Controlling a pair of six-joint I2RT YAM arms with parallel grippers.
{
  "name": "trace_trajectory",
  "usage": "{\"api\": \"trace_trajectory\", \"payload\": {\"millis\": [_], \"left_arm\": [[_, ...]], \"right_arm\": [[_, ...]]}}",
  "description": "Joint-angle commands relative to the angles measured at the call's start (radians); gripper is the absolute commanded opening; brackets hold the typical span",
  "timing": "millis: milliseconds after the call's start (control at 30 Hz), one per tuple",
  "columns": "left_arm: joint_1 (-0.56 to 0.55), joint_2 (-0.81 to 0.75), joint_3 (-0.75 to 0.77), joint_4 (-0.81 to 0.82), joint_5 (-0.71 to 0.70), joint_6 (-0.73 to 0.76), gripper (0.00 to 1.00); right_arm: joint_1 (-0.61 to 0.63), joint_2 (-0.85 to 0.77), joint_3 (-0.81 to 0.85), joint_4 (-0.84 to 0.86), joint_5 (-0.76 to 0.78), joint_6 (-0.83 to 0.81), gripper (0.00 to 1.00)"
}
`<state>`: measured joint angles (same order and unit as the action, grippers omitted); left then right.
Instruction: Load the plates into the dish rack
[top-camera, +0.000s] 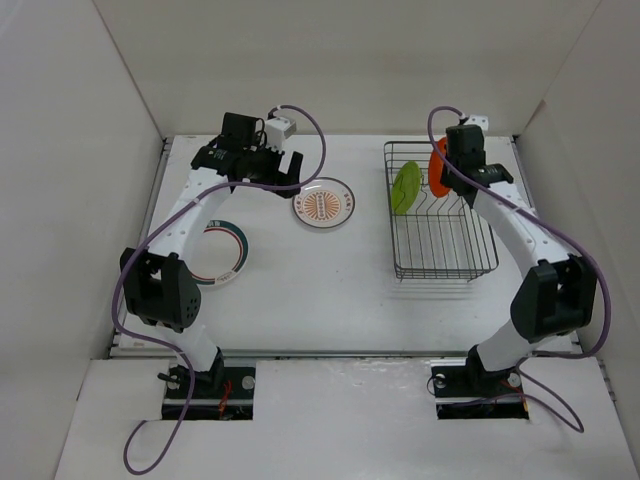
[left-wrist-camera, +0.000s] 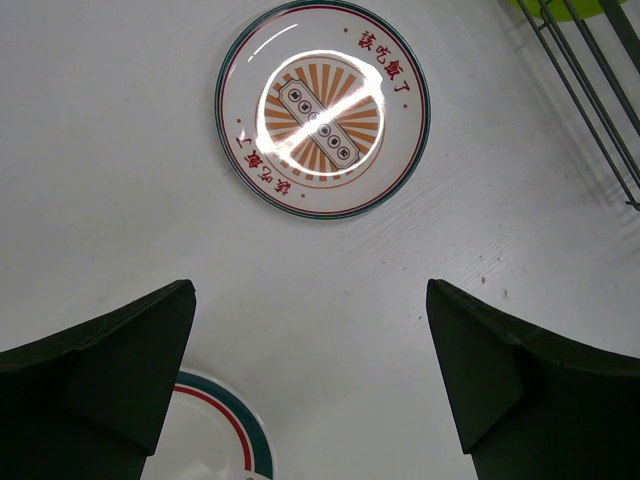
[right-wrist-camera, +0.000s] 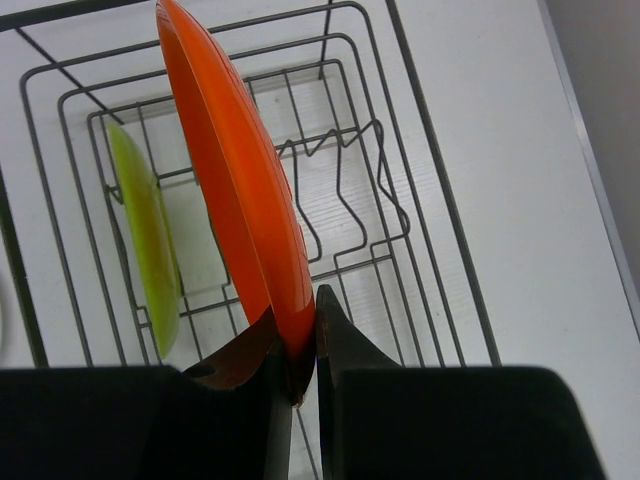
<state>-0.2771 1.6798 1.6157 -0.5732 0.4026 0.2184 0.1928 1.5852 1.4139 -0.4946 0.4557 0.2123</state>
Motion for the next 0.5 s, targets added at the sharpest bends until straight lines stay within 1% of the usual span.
{"api": "trace_trajectory", "payload": {"millis": [0, 333, 467], "left_arm": [[0.003, -0.015, -0.004, 0.012, 0.01, -0.011, 1.0], [0.003, -0.006, -0.004, 0.012, 0.01, -0.002, 1.0], [0.003, -0.006, -0.004, 0.012, 0.01, -0.002, 1.0]], "right_arm": [[0.022, -0.013, 0.056, 0.042, 0.02, 0.022, 0.0], [0.042, 0.032, 0.065, 0.042, 0.029, 0.032, 0.0], [0.042, 0.051, 0.045, 0.053, 0.018, 0.041, 0.0]]}}
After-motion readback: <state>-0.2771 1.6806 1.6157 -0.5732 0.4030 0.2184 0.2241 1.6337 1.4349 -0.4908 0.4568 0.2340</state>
